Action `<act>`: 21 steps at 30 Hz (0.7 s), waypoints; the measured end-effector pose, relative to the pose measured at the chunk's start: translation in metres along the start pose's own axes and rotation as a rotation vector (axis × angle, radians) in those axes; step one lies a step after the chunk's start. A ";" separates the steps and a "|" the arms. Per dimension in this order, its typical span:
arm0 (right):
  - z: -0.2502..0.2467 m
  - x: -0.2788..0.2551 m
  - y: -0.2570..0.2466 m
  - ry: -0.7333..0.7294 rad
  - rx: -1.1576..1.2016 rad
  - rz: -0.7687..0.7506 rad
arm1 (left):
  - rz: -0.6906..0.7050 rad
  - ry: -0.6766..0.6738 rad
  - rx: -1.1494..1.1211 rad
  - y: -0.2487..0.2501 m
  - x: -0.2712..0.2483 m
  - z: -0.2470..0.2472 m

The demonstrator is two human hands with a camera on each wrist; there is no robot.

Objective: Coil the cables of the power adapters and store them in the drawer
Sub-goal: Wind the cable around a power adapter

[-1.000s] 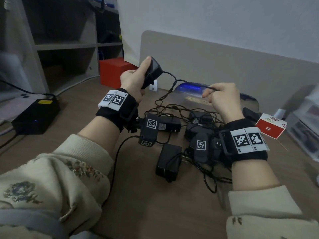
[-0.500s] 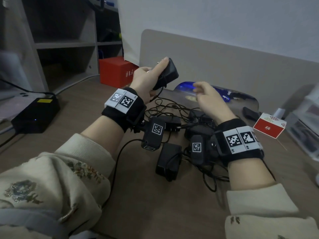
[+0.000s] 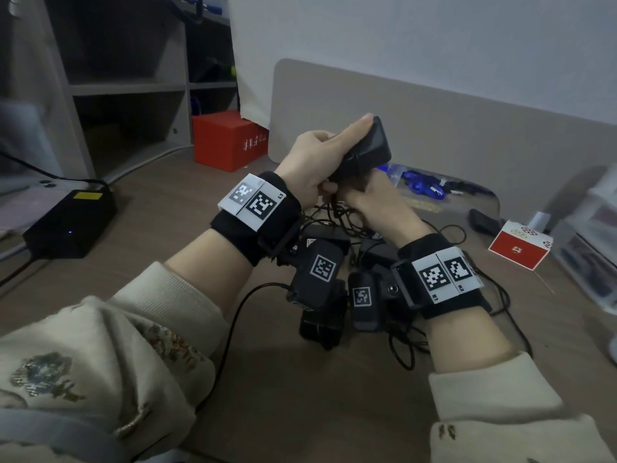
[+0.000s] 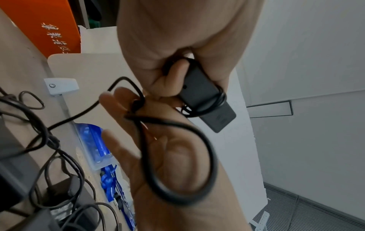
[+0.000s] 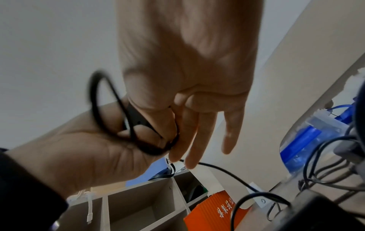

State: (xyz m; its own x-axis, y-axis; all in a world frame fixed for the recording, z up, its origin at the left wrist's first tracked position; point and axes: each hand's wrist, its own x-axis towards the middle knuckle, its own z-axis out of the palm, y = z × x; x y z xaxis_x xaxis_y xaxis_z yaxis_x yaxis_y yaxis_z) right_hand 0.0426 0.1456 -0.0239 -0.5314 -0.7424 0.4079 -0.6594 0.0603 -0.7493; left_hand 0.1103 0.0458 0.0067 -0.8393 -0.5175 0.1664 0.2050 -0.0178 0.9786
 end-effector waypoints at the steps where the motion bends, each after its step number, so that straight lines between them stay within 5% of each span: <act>1: 0.000 0.000 0.000 0.003 -0.008 0.000 | 0.001 0.005 -0.006 0.000 0.000 0.000; 10: -0.005 0.003 0.011 0.179 -0.108 0.085 | 0.057 0.146 -0.001 -0.004 0.004 -0.006; 21: -0.008 0.001 0.014 0.074 -0.116 0.182 | 0.088 0.372 -0.061 -0.009 0.022 -0.039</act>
State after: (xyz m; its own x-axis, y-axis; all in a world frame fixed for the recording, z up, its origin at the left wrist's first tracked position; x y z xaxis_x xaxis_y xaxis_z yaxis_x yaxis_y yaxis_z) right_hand 0.0287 0.1513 -0.0295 -0.6822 -0.6615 0.3115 -0.6034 0.2687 -0.7508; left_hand 0.1099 0.0008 -0.0036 -0.5792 -0.7944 0.1831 0.3070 -0.0044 0.9517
